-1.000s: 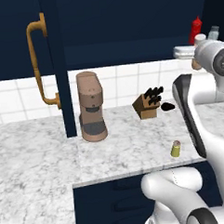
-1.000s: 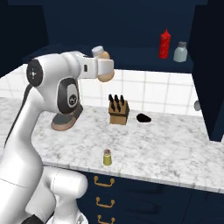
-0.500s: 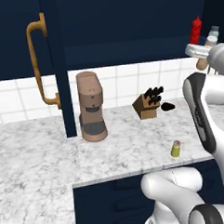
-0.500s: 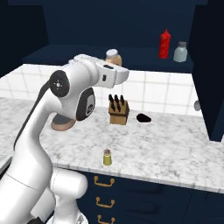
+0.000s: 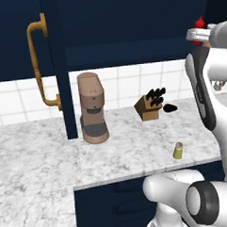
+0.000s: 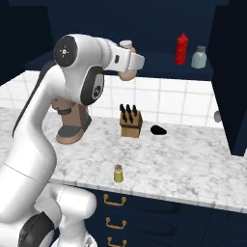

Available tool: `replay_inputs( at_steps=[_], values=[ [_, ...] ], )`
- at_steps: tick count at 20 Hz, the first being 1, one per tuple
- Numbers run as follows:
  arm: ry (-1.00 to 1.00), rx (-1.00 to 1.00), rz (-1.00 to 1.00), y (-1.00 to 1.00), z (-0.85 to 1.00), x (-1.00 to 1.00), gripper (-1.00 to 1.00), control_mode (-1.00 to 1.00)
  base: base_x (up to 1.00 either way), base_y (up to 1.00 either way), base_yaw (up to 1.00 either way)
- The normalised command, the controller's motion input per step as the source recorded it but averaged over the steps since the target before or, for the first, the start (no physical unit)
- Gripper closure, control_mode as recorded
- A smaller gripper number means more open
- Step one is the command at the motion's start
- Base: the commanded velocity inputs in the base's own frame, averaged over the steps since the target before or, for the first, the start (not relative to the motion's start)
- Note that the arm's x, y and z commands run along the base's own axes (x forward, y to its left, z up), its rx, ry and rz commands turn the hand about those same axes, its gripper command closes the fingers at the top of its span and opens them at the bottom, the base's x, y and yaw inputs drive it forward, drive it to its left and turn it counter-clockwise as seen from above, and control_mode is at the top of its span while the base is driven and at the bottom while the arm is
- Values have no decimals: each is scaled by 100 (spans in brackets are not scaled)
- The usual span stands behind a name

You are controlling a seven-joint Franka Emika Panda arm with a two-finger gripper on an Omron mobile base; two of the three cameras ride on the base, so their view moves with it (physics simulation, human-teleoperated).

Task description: Put the shaker and condiment bottle from the counter next to their counterparts in the cabinet.

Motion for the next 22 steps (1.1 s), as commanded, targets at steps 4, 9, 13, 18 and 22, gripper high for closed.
replay_inputs(
  at_steps=[4, 9, 13, 18, 22],
  values=[
    [-3, 0, 0, 0, -5, 0, 100, -100, 0, 0, 0],
    [-8, 0, 0, -6, -13, 21, 100, -100, 0, 0, 0],
    [0, 0, 0, -11, -10, 47, 100, -100, 0, 0, 0],
    [5, 2, 0, -9, 1, 59, 100, -100, 0, 0, 0],
    [15, 1, 0, -16, 0, 50, 100, -100, 0, 0, 0]
  ],
)
